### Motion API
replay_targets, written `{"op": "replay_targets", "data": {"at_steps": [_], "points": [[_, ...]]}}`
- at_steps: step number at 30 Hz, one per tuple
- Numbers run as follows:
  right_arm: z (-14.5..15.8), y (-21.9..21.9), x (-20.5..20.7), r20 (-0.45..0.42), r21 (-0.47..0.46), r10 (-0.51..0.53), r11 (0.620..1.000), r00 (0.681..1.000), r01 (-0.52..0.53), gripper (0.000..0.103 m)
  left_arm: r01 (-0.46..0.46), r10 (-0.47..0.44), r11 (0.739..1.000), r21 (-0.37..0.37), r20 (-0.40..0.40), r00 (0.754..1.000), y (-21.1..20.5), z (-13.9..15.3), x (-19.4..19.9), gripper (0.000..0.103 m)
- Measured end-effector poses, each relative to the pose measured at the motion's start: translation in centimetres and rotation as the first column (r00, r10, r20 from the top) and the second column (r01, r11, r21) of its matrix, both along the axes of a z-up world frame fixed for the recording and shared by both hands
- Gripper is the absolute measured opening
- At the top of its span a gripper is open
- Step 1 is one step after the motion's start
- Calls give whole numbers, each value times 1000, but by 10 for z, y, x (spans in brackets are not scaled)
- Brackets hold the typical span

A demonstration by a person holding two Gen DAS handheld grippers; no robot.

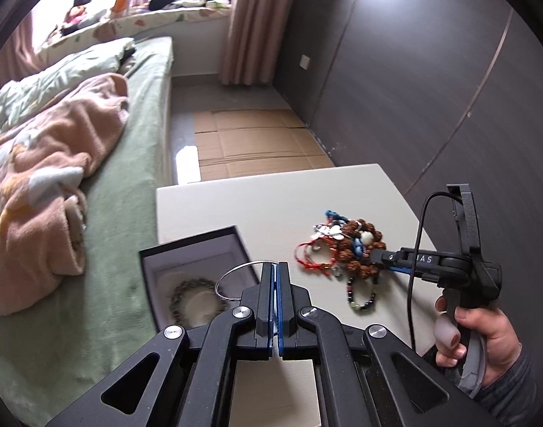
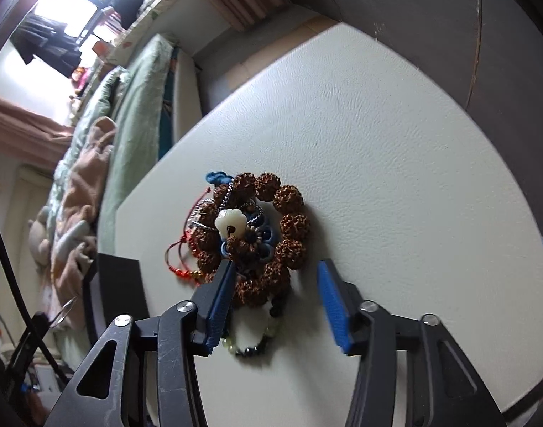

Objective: Organize jewelry
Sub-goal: 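Drop the silver ring into the box with the left tool while the right tool grasps the brown bead bracelet, then carry the brown bead bracelet over the box and release it from the right tool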

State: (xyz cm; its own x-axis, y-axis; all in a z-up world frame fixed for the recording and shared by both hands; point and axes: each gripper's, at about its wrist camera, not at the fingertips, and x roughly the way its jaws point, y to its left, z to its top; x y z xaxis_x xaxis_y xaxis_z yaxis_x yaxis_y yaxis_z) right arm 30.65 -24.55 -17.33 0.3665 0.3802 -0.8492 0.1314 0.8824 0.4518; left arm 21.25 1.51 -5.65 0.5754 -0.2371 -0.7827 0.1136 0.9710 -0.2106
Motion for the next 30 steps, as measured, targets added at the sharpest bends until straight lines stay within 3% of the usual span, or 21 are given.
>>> {"op": "replay_targets", "data": {"at_steps": [2, 3, 8, 14, 16, 22, 23, 25, 26, 27, 30], "points": [[0, 2, 3, -8, -23, -10, 1000, 1000, 10, 39, -17, 17, 1000, -8, 0, 1000, 7, -1, 0, 0], [-1, 3, 4, -13, -41, -13, 999, 1000, 13, 29, -25, 25, 1000, -12, 1, 1000, 10, -1, -1, 0], [6, -6, 2, 14, 2, -16, 1000, 1000, 16, 27, -52, 52, 998, -25, 2, 999, 23, -3, -2, 0], [46, -6, -12, 129, 60, 28, 998, 991, -36, 27, -50, 49, 996, -74, -10, 999, 25, -9, 2, 0], [62, -2, -15, 162, 61, 55, 996, 985, -66, 20, -39, 39, 995, -90, -4, 999, 24, -9, 2, 1], [99, 16, -23, 232, 47, 117, 990, 966, -131, 20, -49, 39, 988, -149, -72, 997, 26, -18, 8, 3], [104, 19, -24, 242, 44, 124, 989, 962, -139, 20, -58, 47, 987, -148, -80, 996, 28, -19, 9, 9], [113, 25, -26, 258, 40, 137, 987, 956, -153, 20, -74, 62, 986, -152, -82, 995, 32, -20, 7, 36], [118, 28, -27, 265, 40, 145, 986, 953, -161, 20, -81, 70, 984, -160, -75, 995, 34, -19, 6, 56], [122, 32, -29, 273, 40, 154, 984, 950, -171, 20, -90, 80, 982, -166, -64, 995, 37, -17, 4, 66], [132, 43, -31, 290, 38, 178, 980, 940, -198, 20, -112, 105, 980, -167, -49, 993, 44, -12, 0, 67]]}}
